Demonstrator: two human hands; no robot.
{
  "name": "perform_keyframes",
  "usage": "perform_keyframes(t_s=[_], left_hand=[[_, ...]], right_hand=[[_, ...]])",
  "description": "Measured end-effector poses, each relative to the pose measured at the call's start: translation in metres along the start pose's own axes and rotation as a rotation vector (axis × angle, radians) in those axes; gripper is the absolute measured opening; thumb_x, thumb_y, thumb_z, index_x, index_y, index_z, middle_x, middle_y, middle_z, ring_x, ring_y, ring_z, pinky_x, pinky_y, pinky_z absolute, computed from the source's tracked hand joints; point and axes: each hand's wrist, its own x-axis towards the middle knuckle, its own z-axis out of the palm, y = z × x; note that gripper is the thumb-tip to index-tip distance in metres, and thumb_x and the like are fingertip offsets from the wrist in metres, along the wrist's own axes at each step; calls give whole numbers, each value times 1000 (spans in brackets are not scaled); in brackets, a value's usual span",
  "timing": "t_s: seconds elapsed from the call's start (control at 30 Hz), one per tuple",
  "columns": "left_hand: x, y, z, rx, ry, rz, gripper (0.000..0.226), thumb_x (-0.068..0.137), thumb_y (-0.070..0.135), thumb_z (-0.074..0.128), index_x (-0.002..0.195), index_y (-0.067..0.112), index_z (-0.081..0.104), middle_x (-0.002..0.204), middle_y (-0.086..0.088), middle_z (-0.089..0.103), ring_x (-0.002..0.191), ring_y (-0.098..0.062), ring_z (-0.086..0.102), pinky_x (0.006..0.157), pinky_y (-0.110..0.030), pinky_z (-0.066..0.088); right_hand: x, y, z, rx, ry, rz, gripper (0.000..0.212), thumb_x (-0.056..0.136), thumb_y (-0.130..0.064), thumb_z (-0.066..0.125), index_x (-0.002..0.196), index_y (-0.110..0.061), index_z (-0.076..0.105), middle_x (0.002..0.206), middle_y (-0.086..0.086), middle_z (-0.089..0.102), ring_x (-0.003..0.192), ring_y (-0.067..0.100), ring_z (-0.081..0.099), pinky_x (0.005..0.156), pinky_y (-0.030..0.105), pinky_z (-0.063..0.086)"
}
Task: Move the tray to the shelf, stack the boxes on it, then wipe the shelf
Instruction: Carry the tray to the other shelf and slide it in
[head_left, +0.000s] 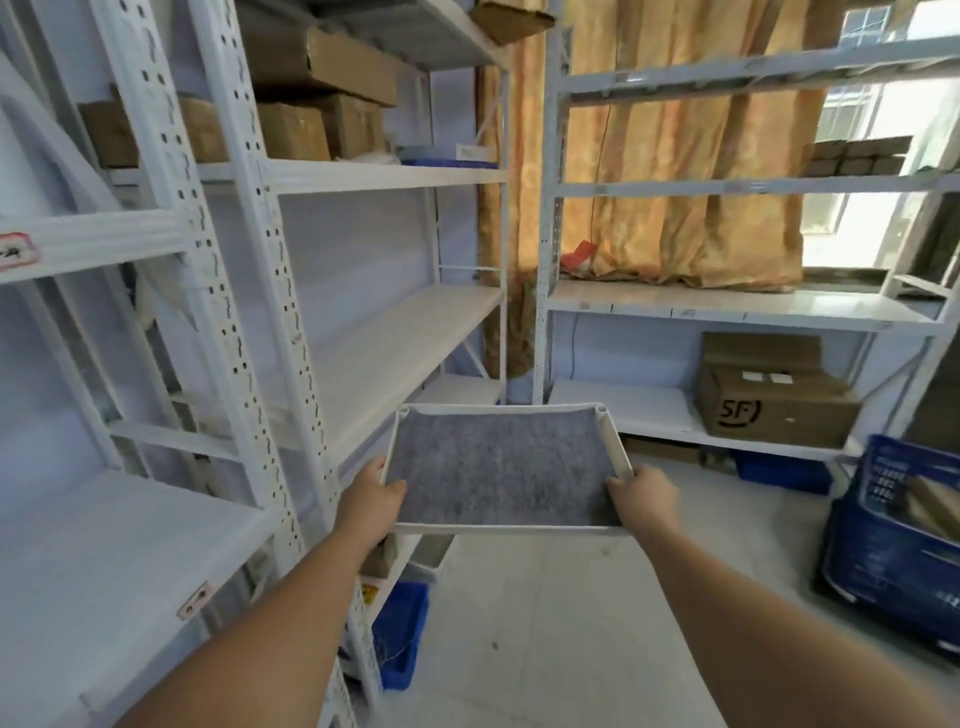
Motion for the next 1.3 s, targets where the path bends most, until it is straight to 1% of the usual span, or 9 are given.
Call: perform_keyframes(t_s=[0.1, 0.23, 0.33, 0.5, 0.7, 0.97, 1.1, 1.2, 1.3], left_hand=[[15, 31, 33, -2, -15, 44, 42, 95, 18, 47, 136, 17, 39, 121, -12, 57, 92, -23, 51, 78, -30, 41], [35, 75, 67, 0, -42, 103, 43, 95, 18, 47, 137, 16, 38, 127, -16, 56, 105, -31, 56, 79, -33, 43], [53, 102, 89, -6, -67, 147, 43, 95, 19, 47, 137, 17, 37, 125, -14, 57, 95, -25, 55, 77, -34, 45], [93, 132, 121, -86, -59, 143, 64, 92, 20, 49, 148, 21, 17, 128, -17, 53, 107, -33, 57, 82, -38, 48], [158, 158, 167, -102, -123, 174, 54, 94, 19, 47, 144, 20, 26, 129, -16, 52, 96, -26, 53, 77, -35, 43], [279, 208, 220, -130, -219, 214, 49, 95, 20, 46, 142, 22, 33, 135, -15, 50, 110, -33, 55, 89, -42, 49], [336, 235, 235, -120, -249, 254, 44, 95, 19, 45, 139, 18, 40, 131, -13, 54, 101, -28, 58, 87, -40, 50], [374, 258, 249, -96, -247, 297, 45, 95, 19, 44, 140, 16, 41, 130, -13, 55, 73, -14, 54, 66, -29, 44], [402, 279, 263, -78, -238, 310, 43, 93, 19, 47, 136, 15, 47, 125, -13, 59, 85, -24, 58, 73, -33, 45]], right_hand=[[28, 10, -35, 38, 55, 23, 29, 86, -17, 53, 105, 1, 67, 103, 22, 67, 98, 38, 62, 80, 33, 47], [59, 14, -79, 44, 114, 30, 29, 89, -18, 49, 104, 1, 65, 101, 21, 65, 84, 33, 56, 70, 31, 42], [80, 14, -102, 42, 165, 42, 28, 89, -19, 49, 104, -1, 65, 100, 20, 66, 83, 32, 58, 66, 29, 40], [110, 20, -116, 43, 206, 66, 28, 91, -18, 48, 107, -2, 63, 100, 18, 65, 82, 29, 57, 64, 31, 42], [167, 13, -121, 82, 277, 98, 26, 88, -17, 47, 105, -4, 63, 99, 14, 65, 90, 30, 61, 81, 39, 53], [277, -32, -125, 55, 346, 111, 24, 88, -18, 48, 103, -6, 62, 94, 11, 64, 77, 24, 57, 58, 28, 42], [328, -58, -124, 19, 391, 88, 15, 90, -15, 46, 94, -10, 60, 91, 10, 62, 72, 21, 54, 62, 29, 41], [364, -69, -125, 25, 416, 73, 22, 88, -15, 46, 95, -5, 65, 94, 14, 64, 76, 25, 59, 63, 30, 43], [394, -76, -128, 36, 439, 66, 24, 89, -16, 46, 100, -6, 65, 93, 13, 65, 81, 28, 61, 69, 33, 49]])
